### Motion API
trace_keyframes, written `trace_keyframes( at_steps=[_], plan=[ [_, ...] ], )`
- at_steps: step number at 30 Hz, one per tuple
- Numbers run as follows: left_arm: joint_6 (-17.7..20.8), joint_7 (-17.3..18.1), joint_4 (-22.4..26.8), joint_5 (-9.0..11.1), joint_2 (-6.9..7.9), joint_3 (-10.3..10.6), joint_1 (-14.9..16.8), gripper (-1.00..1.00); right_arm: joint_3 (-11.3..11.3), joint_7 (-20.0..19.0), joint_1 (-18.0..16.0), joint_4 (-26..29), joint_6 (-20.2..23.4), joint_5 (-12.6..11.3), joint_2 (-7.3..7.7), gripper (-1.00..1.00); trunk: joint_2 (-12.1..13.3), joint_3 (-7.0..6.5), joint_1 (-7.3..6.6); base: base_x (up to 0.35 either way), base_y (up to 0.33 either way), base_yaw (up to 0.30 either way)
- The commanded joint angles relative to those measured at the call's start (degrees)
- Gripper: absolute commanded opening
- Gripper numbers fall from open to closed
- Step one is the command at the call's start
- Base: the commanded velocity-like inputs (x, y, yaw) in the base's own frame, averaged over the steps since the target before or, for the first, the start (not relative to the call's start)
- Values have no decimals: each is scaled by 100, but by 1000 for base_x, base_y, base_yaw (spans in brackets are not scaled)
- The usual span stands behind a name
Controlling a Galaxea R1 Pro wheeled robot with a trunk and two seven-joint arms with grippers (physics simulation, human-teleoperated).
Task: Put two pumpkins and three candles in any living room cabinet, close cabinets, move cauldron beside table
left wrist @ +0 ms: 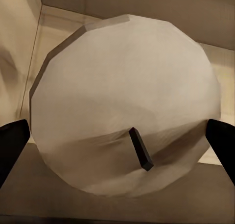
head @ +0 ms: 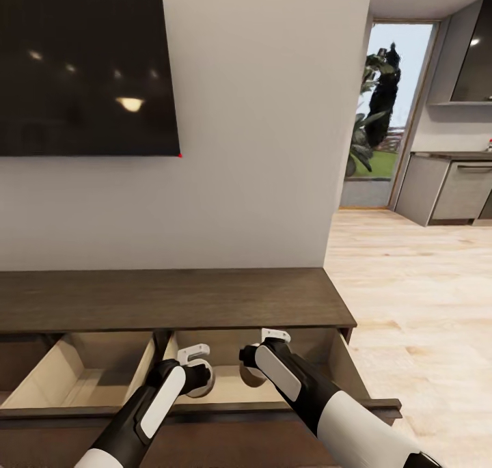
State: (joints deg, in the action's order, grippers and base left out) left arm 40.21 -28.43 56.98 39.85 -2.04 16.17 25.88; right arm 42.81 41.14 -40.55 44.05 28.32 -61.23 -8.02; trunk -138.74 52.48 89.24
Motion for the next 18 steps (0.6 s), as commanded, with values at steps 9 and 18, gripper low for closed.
trace_keyframes(
  at_steps=[9,18],
  plan=[
    [-19,-66,15,51,10,9,2,-100,17,34,-7,6,-28,-46,3,-100,-3,6,-1,0,0,0],
    [7,-68,-130,109,-24,-15,227,-100,17,34,-6,5,-37,-26,8,-100,-3,6,-1,0,0,0]
  ],
)
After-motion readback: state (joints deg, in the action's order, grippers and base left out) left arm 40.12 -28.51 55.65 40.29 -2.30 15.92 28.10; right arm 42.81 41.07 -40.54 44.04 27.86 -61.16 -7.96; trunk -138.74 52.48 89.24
